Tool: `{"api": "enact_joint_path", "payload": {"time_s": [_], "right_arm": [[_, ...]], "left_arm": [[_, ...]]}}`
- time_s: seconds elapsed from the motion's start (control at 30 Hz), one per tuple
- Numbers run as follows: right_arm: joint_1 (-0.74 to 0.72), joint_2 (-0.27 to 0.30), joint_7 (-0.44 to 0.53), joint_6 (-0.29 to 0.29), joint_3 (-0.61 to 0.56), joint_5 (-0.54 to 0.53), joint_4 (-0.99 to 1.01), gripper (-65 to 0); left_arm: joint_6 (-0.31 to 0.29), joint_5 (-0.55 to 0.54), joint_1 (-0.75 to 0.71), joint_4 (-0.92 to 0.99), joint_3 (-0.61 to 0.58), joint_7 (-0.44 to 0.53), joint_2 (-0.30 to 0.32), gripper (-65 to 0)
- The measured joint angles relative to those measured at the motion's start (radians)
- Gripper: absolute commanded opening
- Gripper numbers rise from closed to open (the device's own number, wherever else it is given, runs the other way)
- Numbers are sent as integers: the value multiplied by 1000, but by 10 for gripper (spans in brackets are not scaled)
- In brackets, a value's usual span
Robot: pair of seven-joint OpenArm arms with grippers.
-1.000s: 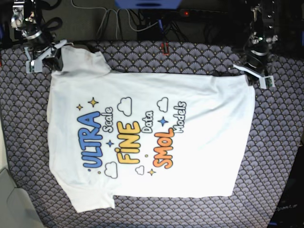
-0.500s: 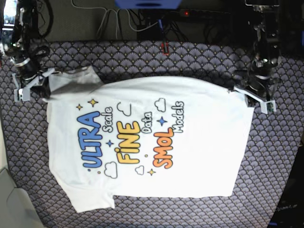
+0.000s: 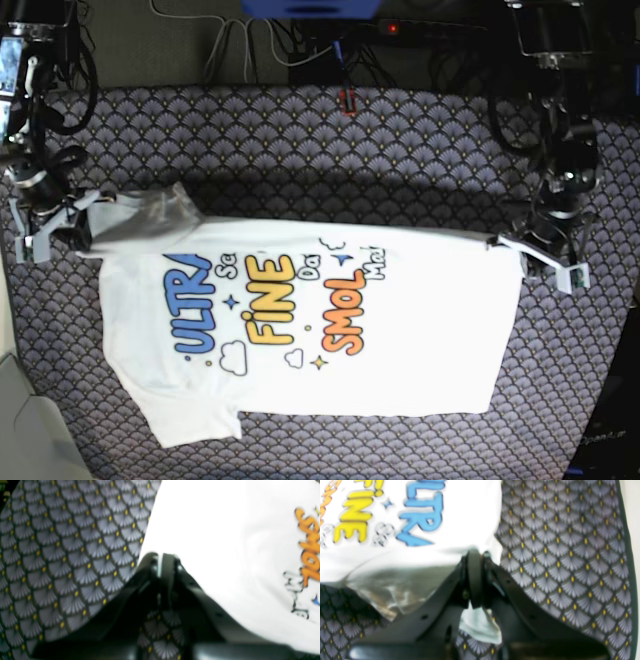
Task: Fold the T-shirt properly
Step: 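Lift the shoulders and fold the collar edge over toward the hem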
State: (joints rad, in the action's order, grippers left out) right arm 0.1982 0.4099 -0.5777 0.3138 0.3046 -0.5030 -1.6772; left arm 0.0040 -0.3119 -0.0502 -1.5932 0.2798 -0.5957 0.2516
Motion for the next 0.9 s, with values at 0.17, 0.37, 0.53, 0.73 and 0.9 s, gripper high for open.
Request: {"api": "enact_joint_path", "payload": {"time_s": [0.17, 0.37, 0.53, 0.73, 0.9], "right_arm": [[-70, 0, -41, -3, -45, 11, 1, -650], [-150, -2, -42, 0, -144, 166, 37, -650], [-211, -5, -41, 0, -180, 195, 107, -650], [-304, 3, -40, 0, -198, 205, 211, -650], [-354, 1, -35, 1, -223, 204, 277, -650]], "left_arm": [[0, 0, 58, 17, -3, 4, 9, -645], [3, 0, 143, 139, -3, 5, 14, -645], [0, 0, 207, 202, -4, 3, 18, -645], [-4, -4, 278, 280, -7, 8, 28, -645], [-3, -3, 335, 341, -32, 12, 29, -645]]}}
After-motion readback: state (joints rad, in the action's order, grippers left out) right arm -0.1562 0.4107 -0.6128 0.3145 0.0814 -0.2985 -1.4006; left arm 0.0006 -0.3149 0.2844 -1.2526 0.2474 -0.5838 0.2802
